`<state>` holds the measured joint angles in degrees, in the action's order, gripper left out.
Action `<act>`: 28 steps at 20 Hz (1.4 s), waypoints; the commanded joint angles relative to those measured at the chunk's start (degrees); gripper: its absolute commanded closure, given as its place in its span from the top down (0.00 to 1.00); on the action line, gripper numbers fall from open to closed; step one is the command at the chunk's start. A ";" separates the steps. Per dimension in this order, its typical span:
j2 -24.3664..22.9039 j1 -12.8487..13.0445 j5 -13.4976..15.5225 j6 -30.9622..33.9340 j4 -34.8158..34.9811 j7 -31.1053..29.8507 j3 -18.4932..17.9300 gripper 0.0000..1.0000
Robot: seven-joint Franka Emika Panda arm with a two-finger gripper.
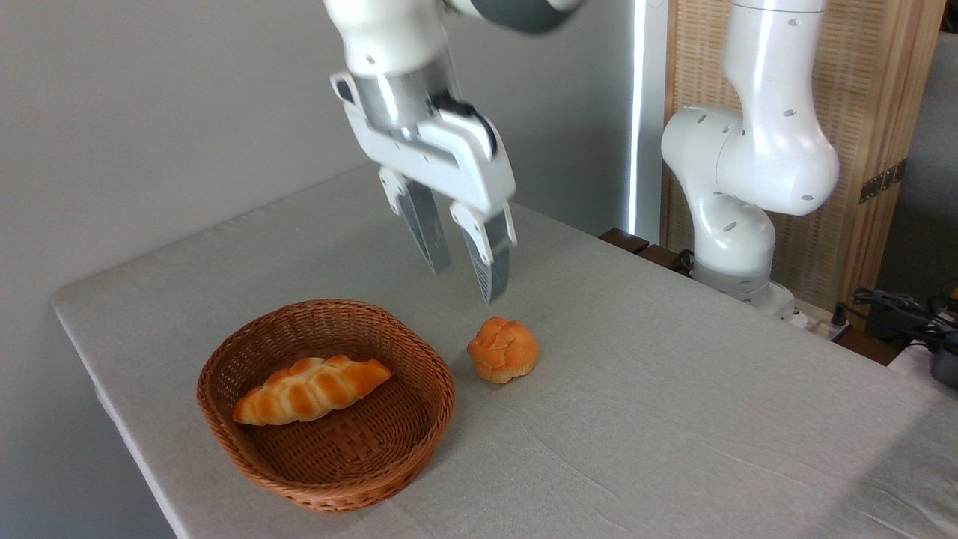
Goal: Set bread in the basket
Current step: 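Move the open gripper down onto the round golden bun and close it, then lift the held bun and carry it over the wicker basket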
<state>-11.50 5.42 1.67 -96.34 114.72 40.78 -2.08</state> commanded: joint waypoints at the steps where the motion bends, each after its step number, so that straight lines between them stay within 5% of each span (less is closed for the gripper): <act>1: -4.23 0.21 -0.26 -9.90 11.92 1.58 -0.04 1.00; 13: -3.88 0.65 -0.17 -16.50 20.63 2.46 0.49 0.99; 16: -3.53 0.56 -0.17 -16.68 20.64 2.63 0.49 0.51; 18: -2.83 0.65 -0.26 -16.68 20.64 2.90 0.49 0.33; 24: -2.38 0.56 -0.79 -16.60 20.64 4.57 0.41 0.16; 28: -2.12 0.56 -0.79 -16.51 20.64 4.48 0.41 0.16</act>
<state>-14.00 5.82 1.67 -111.74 134.41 44.58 -1.30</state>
